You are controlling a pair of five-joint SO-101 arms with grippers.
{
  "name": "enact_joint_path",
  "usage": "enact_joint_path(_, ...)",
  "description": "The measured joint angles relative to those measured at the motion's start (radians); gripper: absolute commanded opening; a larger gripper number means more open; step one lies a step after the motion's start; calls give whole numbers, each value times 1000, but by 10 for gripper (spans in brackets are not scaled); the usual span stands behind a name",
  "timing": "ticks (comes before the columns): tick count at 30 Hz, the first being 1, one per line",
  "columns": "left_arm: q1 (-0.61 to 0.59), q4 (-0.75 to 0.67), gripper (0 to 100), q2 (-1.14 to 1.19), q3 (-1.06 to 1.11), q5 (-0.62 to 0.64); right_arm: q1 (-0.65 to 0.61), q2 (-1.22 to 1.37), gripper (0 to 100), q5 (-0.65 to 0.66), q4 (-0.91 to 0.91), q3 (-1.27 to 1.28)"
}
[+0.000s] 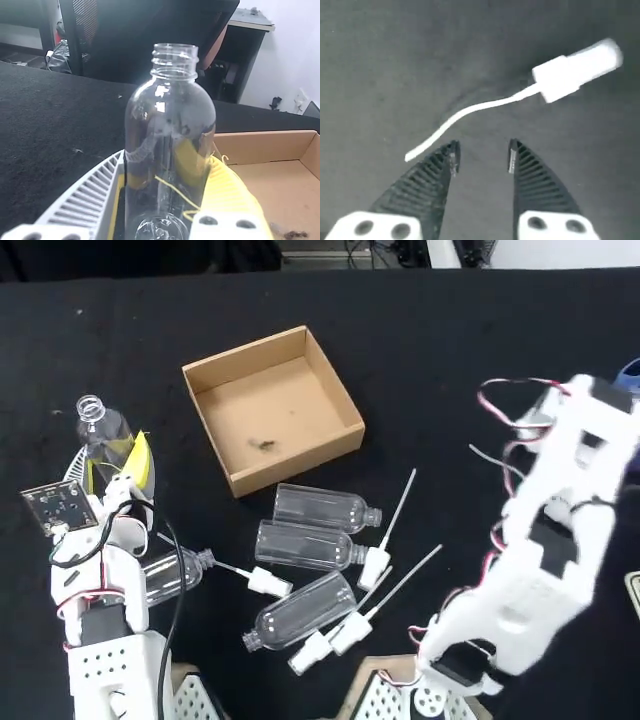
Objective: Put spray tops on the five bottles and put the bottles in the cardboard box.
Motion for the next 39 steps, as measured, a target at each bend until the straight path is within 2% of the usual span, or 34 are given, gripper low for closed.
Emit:
enact_joint_path(3,0,0,30,0,0,0,-12,72,145,-60,-43,-20)
enact_joint_path(8,0,0,30,0,0,0,-14,118,148,-75,-61,-104)
enact_joint_path(17,0,0,30,0,0,0,-14,132,145,-75,68,-285)
enact_joint_path(23,0,0,30,0,0,0,-15,267,145,-75,-41,-288)
enact_joint_path(30,0,0,30,0,0,0,-46,278,144,-71,32,-288)
enact_joint_path(39,0,0,30,0,0,0,-109,278,144,247,245,-288)
